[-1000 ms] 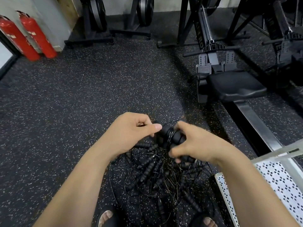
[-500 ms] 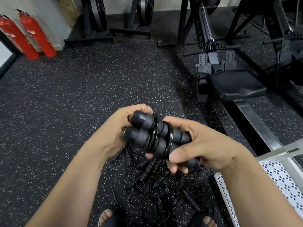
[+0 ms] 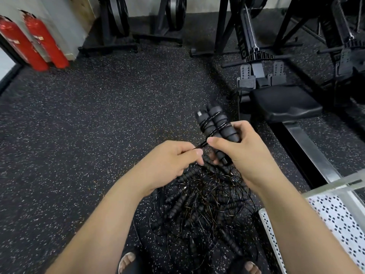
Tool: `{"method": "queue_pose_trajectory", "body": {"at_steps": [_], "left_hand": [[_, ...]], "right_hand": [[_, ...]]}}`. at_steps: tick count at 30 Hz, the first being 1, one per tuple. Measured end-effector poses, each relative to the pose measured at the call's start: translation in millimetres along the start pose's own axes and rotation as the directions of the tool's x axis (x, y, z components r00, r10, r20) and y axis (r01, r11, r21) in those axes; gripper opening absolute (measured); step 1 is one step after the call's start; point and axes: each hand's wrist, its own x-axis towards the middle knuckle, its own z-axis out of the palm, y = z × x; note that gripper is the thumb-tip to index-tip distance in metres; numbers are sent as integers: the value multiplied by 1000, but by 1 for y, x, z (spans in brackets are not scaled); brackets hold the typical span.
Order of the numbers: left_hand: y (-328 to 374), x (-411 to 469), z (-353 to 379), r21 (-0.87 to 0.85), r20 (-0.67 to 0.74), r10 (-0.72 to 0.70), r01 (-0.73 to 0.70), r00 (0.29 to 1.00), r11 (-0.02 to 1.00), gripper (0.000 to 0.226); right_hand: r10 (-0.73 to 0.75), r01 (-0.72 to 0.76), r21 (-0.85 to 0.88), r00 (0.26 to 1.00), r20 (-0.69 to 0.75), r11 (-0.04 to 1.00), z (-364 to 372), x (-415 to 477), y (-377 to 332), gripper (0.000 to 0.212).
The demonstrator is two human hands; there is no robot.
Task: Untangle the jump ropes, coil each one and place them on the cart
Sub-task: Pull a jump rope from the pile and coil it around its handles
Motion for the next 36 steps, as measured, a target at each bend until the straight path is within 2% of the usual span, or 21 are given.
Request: {"method": "queue_pose_trajectory", "body": {"at_steps": [2, 6, 9, 11, 15, 18, 20, 22, 23, 24, 26, 28, 30, 31, 32, 34, 36], "left_hand": [[1, -2, -3, -1, -20, 17, -17, 1000, 1000, 30], [-2, -5, -14, -54, -120, 75, -82, 990, 995, 27], [-6, -3, -22, -93, -200, 133, -154, 971, 984, 32], [-9, -2, -25, -93, -227, 158, -183, 961, 979, 32], [-12, -1, -27, -76, -210, 173, -193, 962, 978, 25], [-13, -2, -32, -138, -185, 178, -205, 967, 969, 18], [-12, 0, -32, -218, -132, 141, -168, 981, 961, 19], [-13, 4, -29, -449, -48, 42, -59, 998, 891, 20], [-14, 4, -27, -510, -39, 3, -22, 999, 860, 16], [-16, 6, -26, -457, -97, -10, -36, 995, 889, 16], [-20, 8, -21, -206, -223, 51, -98, 973, 974, 24], [-18, 8, -12, -195, -239, 23, -71, 971, 978, 40], [-18, 12, -4, -220, -192, 13, -56, 981, 974, 40], [-17, 14, -1, -178, -176, 12, -44, 984, 983, 35], [-15, 15, 2, -107, -150, 19, -35, 988, 994, 31], [-11, 13, 4, 112, -100, 29, -17, 995, 994, 38], [-9, 10, 5, 204, -60, 15, -2, 998, 979, 41]], "right_hand": [[36, -34, -97, 999, 20, 995, -4, 2, 4, 49], [94, -50, -297, 986, 135, 954, -10, 3, 9, 49], [242, -119, -356, 915, 322, 927, -11, 0, 9, 48], [314, -145, -363, 827, 467, 921, -8, -6, 5, 47], [325, -101, -359, 689, 647, 928, -7, -18, -12, 42], [272, -83, -283, 623, 734, 955, -13, -22, -20, 37], [190, -90, -171, 612, 768, 981, -17, -23, -21, 37], [100, -112, -39, 621, 778, 993, -19, -21, -19, 39], [56, -123, 28, 629, 775, 992, -20, -20, -19, 42], [14, -131, 90, 636, 772, 987, -21, -19, -19, 47], [-58, -135, 194, 659, 750, 972, -20, -17, -18, 56], [-94, -121, 260, 724, 683, 958, -18, -15, -16, 62], [-91, -100, 290, 812, 576, 952, -14, -13, -14, 64], [-83, -84, 296, 855, 511, 951, -11, -12, -14, 63], [-74, -71, 301, 894, 441, 951, -9, -11, -15, 62], [-57, -41, 306, 951, 303, 951, -7, -8, -14, 59], [-56, 11, 240, 982, 183, 971, -8, -3, -10, 58]]}}
